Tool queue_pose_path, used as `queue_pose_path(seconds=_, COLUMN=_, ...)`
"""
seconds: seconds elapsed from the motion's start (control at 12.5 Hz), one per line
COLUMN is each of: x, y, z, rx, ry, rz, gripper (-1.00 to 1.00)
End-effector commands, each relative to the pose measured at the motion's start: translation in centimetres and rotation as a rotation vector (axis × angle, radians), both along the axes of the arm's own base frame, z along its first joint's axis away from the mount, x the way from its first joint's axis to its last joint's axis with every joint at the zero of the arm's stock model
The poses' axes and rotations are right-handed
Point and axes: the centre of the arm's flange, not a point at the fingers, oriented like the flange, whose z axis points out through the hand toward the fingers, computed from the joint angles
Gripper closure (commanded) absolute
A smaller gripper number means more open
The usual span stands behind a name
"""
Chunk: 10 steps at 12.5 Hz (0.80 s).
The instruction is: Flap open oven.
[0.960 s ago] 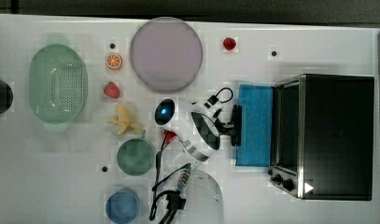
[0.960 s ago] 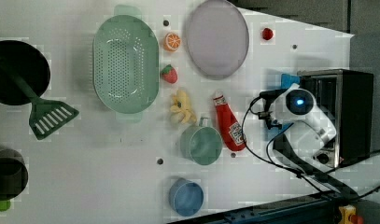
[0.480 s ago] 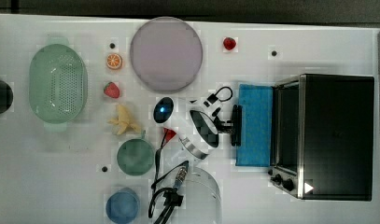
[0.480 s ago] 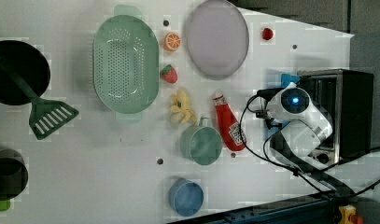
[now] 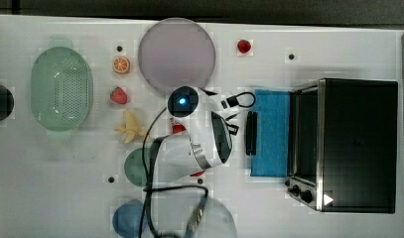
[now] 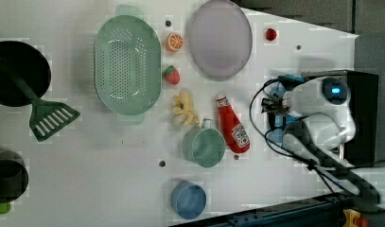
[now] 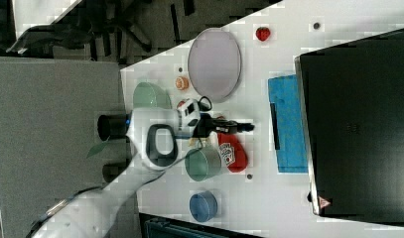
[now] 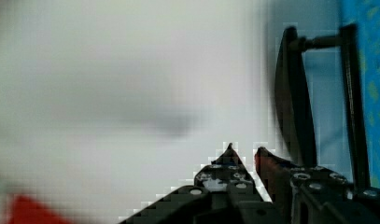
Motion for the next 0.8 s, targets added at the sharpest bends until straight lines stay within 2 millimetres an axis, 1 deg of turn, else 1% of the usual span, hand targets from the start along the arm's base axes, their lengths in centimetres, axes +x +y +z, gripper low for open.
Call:
queue_pose_path(seconds=0.08, x=2.9, y=-0.9, z=10.3, rx=0.108, ry=-0.220, rz=-0.196, gripper=0.65)
queue_pose_path(seconds=0.24, x=2.9, y=-2.6, z=14.5, rx=0.189, ry=-0.253, rz=-0.331, gripper=0.65)
queue_pose_path(seconds=0.4, x=2.8, y=-3.6, z=18.5, rx=0.232, ry=-0.258, rz=-0.396, gripper=0.65)
queue_pose_path(seconds=0.56, x=2.8, y=-3.8, z=23.4, rx=0.247, ry=-0.286, rz=-0.405, gripper=0.65)
queue_pose_path(seconds=0.8, x=1.2, y=-4.0, z=29.1, rx=0.253, ry=-0.266, rz=-0.504, gripper=0.65)
